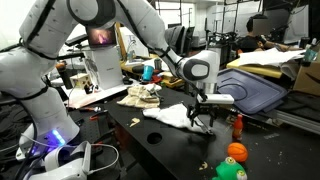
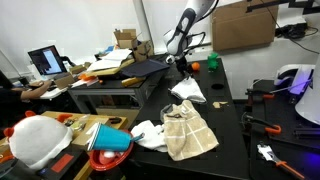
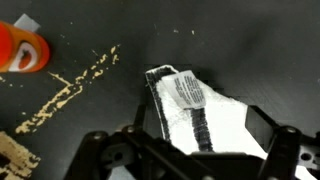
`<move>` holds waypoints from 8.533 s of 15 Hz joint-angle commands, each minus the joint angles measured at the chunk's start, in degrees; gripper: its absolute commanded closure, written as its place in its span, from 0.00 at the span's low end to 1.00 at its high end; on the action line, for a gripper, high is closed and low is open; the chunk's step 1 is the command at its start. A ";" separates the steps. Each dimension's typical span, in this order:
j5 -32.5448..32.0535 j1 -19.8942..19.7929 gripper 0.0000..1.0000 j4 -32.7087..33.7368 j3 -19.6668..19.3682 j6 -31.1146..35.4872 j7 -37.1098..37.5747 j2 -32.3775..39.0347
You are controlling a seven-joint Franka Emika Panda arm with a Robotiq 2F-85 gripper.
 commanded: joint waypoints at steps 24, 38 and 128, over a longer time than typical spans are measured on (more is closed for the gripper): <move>-1.33 -0.61 0.98 -10.70 -3.17 19.05 -0.60 -4.49; -23.22 25.92 0.97 -25.72 -31.47 49.48 25.44 -11.24; -127.31 21.56 0.00 -29.12 -24.78 68.31 134.24 -14.58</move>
